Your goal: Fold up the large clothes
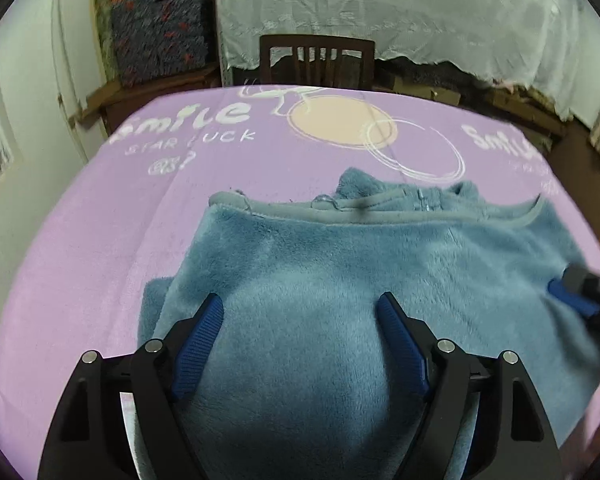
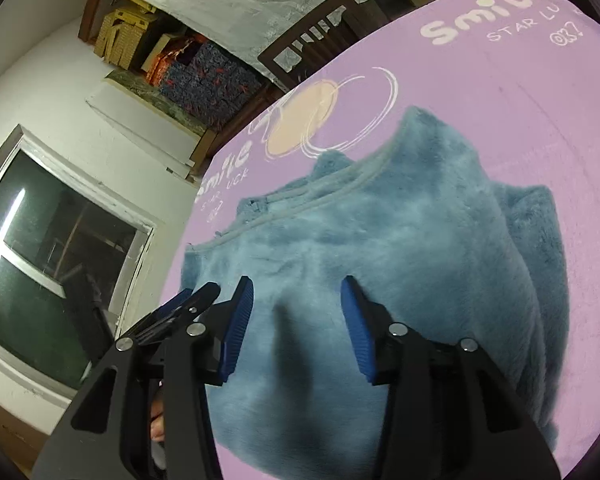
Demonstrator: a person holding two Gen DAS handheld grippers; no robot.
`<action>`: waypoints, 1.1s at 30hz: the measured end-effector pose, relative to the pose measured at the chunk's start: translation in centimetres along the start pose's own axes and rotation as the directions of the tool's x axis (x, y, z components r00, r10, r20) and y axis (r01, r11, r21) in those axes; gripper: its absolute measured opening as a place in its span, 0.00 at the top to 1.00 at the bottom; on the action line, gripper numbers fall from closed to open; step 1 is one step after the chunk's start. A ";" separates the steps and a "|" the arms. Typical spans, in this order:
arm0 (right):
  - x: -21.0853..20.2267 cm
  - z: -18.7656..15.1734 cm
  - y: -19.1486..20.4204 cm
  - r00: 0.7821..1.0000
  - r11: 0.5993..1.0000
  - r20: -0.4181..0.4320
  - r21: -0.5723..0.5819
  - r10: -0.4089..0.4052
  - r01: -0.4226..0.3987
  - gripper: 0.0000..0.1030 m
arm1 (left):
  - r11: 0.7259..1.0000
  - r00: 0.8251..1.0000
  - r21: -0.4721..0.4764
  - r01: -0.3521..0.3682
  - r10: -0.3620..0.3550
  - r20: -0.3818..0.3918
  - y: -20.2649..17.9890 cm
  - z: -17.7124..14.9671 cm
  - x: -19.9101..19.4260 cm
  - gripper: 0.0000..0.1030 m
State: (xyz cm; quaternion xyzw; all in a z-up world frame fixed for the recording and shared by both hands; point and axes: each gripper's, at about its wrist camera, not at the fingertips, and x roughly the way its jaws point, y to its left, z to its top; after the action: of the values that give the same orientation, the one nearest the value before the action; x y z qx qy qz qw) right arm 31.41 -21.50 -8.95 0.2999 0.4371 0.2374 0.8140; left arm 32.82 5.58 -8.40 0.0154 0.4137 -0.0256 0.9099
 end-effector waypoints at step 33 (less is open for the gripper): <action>-13.1 -7.5 -0.3 0.968 0.991 0.234 0.118 -0.088 0.062 0.33 | 0.997 0.993 0.065 -0.032 0.025 0.113 -2.4 -0.9 -7.3 0.16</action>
State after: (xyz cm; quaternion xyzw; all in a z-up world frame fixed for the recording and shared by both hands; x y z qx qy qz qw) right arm 18.43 -28.09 -5.01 0.3539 0.3593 0.1441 0.8514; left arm 27.18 3.51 -3.51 0.0503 0.3603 -0.0272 0.9311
